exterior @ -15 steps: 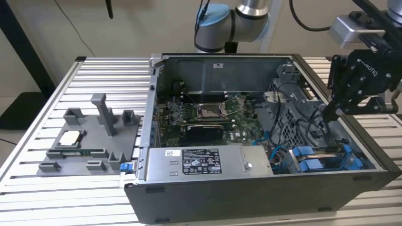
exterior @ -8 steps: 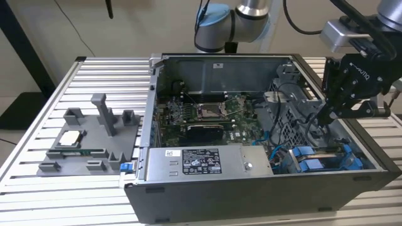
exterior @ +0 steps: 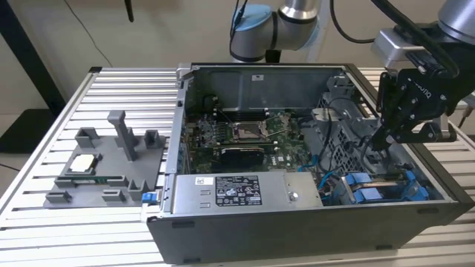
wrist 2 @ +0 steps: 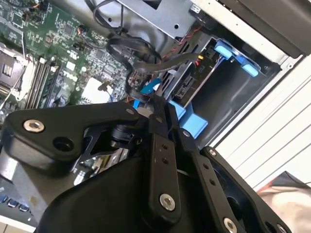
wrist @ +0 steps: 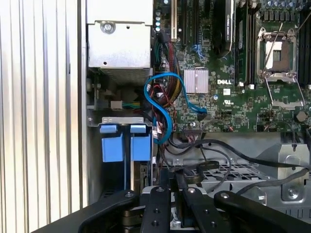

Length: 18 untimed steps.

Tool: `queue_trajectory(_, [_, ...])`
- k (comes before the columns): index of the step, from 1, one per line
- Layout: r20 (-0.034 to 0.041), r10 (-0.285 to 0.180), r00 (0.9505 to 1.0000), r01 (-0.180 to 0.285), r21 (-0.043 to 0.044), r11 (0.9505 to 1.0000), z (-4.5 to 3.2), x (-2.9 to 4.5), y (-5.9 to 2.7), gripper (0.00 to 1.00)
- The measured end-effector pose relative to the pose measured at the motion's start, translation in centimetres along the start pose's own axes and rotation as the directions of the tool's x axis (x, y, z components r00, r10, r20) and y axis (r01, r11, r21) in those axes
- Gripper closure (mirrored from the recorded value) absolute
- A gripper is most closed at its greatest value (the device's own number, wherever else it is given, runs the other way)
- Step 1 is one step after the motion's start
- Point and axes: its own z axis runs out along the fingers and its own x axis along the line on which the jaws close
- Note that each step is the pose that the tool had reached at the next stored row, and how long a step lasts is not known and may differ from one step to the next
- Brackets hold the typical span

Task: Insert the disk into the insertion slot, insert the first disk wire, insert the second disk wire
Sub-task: 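Insert the second disk wire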

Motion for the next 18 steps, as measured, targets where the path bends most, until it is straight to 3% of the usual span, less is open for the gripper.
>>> queue_trajectory(4, [0.0001,0.000,1.0000,0.000,0.0008,1.0000,0.02,0.01,0.20,0.84])
queue_trajectory(6, [0.0002,-0.001,1.0000,0.001,0.0064,1.0000,0.08,0.04,0.63,0.84])
queue_trajectory(9, [0.0002,-0.002,1.0000,0.002,0.0264,0.9996,0.25,0.20,1.16,0.84])
queue_trajectory(14, [-0.0010,-0.006,1.0000,0.006,0.0693,0.9976,0.42,0.66,1.64,0.84])
queue_trajectory(18, [-0.0028,-0.008,1.0000,0.008,0.0978,0.9952,0.54,1.17,1.97,0.84])
